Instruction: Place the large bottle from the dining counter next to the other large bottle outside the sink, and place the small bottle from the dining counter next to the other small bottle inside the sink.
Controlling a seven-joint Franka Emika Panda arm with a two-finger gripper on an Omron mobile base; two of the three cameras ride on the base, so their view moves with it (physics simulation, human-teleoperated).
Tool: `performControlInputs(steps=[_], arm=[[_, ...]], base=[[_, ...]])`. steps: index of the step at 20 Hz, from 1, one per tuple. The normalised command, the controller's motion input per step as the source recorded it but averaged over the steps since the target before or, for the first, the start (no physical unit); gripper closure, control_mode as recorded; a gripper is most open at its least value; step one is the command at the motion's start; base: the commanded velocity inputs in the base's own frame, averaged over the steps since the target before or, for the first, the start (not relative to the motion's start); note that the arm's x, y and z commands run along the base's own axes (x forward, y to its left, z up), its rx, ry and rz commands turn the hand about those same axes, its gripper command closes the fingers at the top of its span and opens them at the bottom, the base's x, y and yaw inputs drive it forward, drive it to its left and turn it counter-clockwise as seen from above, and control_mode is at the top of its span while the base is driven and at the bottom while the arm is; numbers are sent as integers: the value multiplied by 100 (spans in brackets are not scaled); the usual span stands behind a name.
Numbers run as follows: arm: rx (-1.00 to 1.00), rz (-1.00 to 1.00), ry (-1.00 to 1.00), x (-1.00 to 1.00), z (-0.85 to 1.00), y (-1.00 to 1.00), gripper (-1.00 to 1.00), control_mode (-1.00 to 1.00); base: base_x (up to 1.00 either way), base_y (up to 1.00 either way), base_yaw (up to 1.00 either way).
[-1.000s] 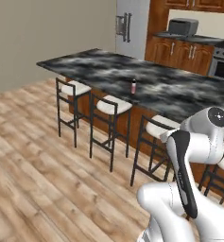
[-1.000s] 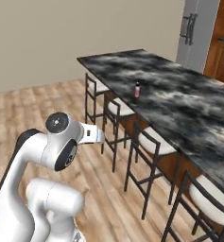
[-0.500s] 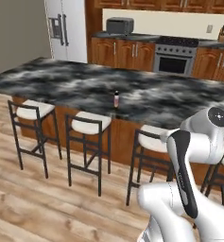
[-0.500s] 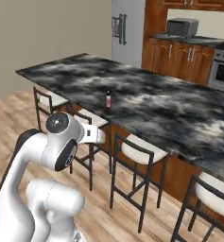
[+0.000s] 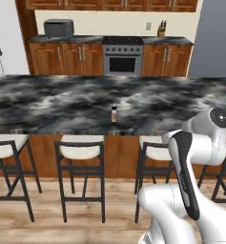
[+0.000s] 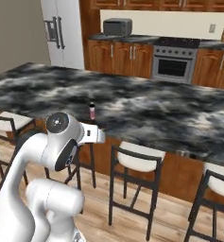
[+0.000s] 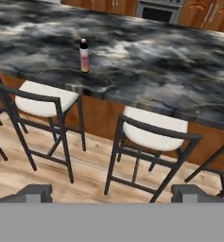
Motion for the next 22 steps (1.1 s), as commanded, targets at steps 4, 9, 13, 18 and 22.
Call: performControlInputs(steps=[4, 9, 13, 18, 22], arm=[[0, 0, 0, 0, 0, 0, -100, 100], [0, 0, 0, 0, 0, 0, -100, 100], [0, 0, 0, 0, 0, 0, -100, 100], [0, 0, 0, 0, 0, 0, -100, 100], [0, 0, 0, 0, 0, 0, -100, 100]], base=[[61, 100, -56], [49, 100, -49], [37, 99, -36], [20, 51, -9], [3, 4, 0]])
